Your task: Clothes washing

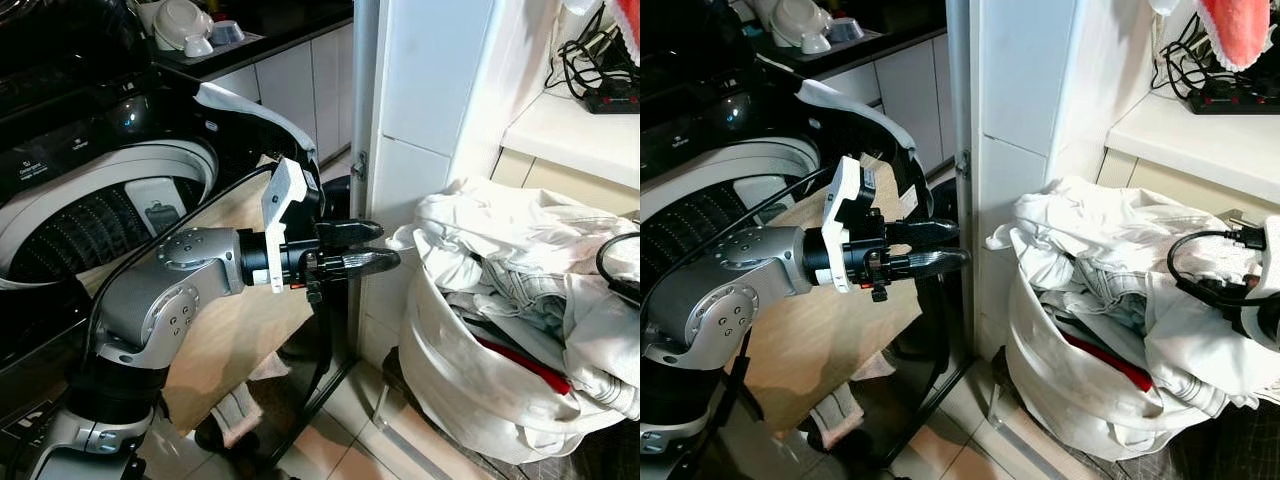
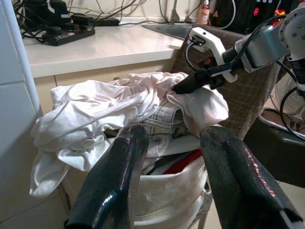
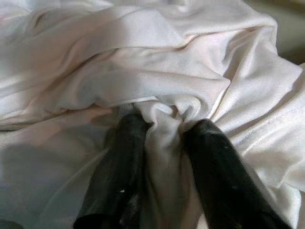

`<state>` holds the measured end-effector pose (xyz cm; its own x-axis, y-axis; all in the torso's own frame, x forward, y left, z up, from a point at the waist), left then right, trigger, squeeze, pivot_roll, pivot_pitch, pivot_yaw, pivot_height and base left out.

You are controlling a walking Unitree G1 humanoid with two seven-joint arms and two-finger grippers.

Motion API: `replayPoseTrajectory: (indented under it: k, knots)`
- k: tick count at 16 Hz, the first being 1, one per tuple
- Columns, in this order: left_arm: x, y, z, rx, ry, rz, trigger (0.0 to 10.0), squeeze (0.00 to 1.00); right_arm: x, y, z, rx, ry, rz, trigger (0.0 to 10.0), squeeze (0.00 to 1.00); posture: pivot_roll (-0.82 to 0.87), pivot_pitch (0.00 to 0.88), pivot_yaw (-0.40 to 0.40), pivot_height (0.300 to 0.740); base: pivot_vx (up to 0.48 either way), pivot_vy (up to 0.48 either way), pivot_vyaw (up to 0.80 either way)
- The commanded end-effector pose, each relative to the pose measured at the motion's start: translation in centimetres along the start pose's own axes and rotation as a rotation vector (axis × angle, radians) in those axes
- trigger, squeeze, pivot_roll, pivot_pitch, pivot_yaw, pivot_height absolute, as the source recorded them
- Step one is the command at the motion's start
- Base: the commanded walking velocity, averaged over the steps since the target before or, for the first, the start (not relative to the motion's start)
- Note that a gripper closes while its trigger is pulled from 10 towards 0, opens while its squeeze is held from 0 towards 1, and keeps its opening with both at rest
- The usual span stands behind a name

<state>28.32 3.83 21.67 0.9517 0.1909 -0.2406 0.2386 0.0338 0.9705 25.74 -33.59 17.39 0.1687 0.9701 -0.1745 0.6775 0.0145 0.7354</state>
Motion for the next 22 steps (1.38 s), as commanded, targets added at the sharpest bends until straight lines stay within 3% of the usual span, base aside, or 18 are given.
replayPoseTrajectory:
  k: [1, 4, 7, 8, 10, 11, 13, 15, 16, 19, 20, 21, 22]
  knots:
    - [-0.3, 0.5, -0.2, 0.002, -0.007, 0.017, 10.0, 0.0, 0.3, 0.3, -0.2, -0.002, 0.013, -0.006, 0.0, 0.0, -0.1, 0.0, 0.079, 0.74, 0.0, 0.0, 0.0]
    - [-0.4, 0.6, -0.3, 0.001, -0.008, 0.018, 10.0, 0.0, 0.2, 1.2, -0.9, -0.03, 0.015, -0.024, 0.0, 0.0, -0.1, 0.0, 0.079, 0.74, 0.0, 0.0, 0.0]
    - [-0.4, 0.8, -0.3, 0.0, -0.011, 0.019, 10.0, 0.0, 0.2, 3.7, -2.5, -0.13, 0.056, -0.046, 0.0, 0.0, -0.11, 0.0, 0.081, 0.74, 0.0, 0.0, 0.0]
    - [-0.4, 1.0, -0.4, -0.007, -0.01, 0.02, 10.0, 0.0, 0.2, 5.1, -3.5, -0.19, 0.09, -0.045, 0.0, 0.0, -0.11, 0.0, 0.082, 0.74, 0.0, 0.0, 0.0]
    - [-0.2, 1.5, -0.4, -0.03, -0.005, 0.02, 10.0, 0.0, 0.9, 9.7, -7.0, -0.416, 0.262, -0.01, 0.0, 0.0, -0.11, 0.0, 0.085, 0.74, 0.0, 0.0, 0.0]
    - [-0.2, 1.6, -0.3, -0.034, -0.007, 0.021, 10.0, 0.0, 1.1, 10.5, -7.6, -0.454, 0.298, -0.001, 0.0, 0.0, -0.11, 0.0, 0.085, 0.74, 0.0, 0.0, 0.0]
    - [-0.1, 2.5, -0.2, -0.071, -0.002, 0.034, 10.0, 0.0, 2.4, 14.9, -11.3, -0.689, 0.482, 0.059, 0.0, 0.0, -0.12, 0.0, 0.088, 0.74, 0.0, 0.0, 0.0]
    - [0.8, 4.3, 0.3, -0.153, 0.066, 0.097, 10.0, 0.0, 4.2, 17.0, -13.1, -0.788, 0.619, 0.064, 0.0, 0.0, -0.12, 0.0, 0.091, 0.74, 0.0, 0.0, 0.0]
    - [1.3, 5.1, 0.5, -0.189, 0.102, 0.121, 10.0, 0.0, 5.1, 17.5, -13.5, -0.806, 0.665, 0.059, 0.0, 0.0, -0.12, 0.0, 0.091, 0.74, 0.0, 0.0, 0.0]
    - [2.6, 10.3, 0.9, -0.407, 0.243, 0.22, 10.0, 0.0, 9.6, 19.0, -14.6, -0.843, 0.888, 0.038, 0.0, 0.0, -0.12, 0.0, 0.086, 0.74, 0.0, 0.0, 0.0]
    - [2.6, 12.2, 0.8, -0.523, 0.257, 0.193, 10.0, 1.0, 11.3, 19.3, -14.7, -0.838, 0.973, 0.048, 0.0, 0.0, -0.12, 0.0, 0.078, 0.74, 0.0, 0.0, 0.0]
    - [2.4, 13.1, 0.9, -0.581, 0.242, 0.178, 10.0, 1.0, 12.8, 19.5, -14.8, -0.833, 1.054, 0.062, 0.0, 0.0, -0.12, 0.0, 0.074, 0.74, 0.0, 0.0, 0.0]
    - [2.6, 13.1, 1.3, -0.576, 0.256, 0.186, 10.0, 1.0, 14.4, 19.5, -14.8, -0.813, 1.126, 0.062, 0.0, 0.0, -0.11, 0.0, 0.07, 0.74, 0.0, 0.0, 0.0]
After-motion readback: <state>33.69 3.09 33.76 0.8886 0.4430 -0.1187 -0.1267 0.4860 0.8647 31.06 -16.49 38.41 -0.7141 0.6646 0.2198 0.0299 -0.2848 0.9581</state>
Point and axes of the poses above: a point about 5 cm out from each wrist's last joint towards the gripper, its own z axis pointing out of the wrist towards the gripper, its own y axis along the axis of the wrist's last joint, x = y × z, the point moved 5 cm from there along z, pointing out of the wrist towards the gripper, and after that the axes turned 9 degrees about -z, right-handed, at the moved point
